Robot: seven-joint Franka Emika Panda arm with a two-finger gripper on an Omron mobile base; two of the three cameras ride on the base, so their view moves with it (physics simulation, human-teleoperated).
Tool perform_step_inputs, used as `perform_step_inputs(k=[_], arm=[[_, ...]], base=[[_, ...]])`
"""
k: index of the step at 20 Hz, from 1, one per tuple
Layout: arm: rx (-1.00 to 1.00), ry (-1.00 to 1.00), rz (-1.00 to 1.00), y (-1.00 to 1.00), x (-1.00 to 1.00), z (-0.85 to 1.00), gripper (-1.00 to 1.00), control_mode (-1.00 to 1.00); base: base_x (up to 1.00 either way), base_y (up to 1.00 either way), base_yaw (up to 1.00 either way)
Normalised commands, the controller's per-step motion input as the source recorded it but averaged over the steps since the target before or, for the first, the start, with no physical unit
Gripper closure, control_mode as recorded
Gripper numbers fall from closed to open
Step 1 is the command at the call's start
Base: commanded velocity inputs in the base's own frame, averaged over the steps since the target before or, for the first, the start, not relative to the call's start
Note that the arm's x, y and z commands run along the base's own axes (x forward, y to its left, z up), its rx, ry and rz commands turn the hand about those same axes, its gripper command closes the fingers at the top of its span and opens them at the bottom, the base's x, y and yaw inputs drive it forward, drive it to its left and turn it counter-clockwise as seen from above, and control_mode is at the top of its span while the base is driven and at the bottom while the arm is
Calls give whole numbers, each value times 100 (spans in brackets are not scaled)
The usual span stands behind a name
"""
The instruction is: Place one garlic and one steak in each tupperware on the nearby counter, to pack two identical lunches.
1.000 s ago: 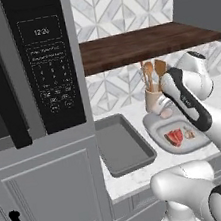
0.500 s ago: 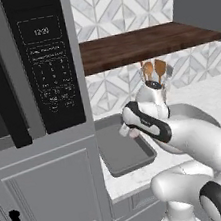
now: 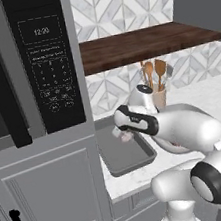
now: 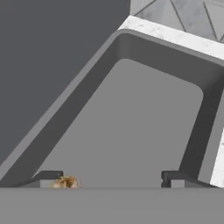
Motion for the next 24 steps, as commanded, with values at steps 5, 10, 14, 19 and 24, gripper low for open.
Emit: perform_step_inputs(k=[5,10,14,19,24], arm=[[0,0,-1,-19,-41,57,-100,-100],[0,0,-15,-66,-100,52,-100,-100],[-6,11,-29,-32,-78,22,-100,-100],[-6,6,-5,0,-17,-2,-100,100],[0,0,0,0,0,0,-100,100]], base=[[0,0,0],[0,0,0],[0,0,0],[-60,-20,1],[-100,-18,-1]])
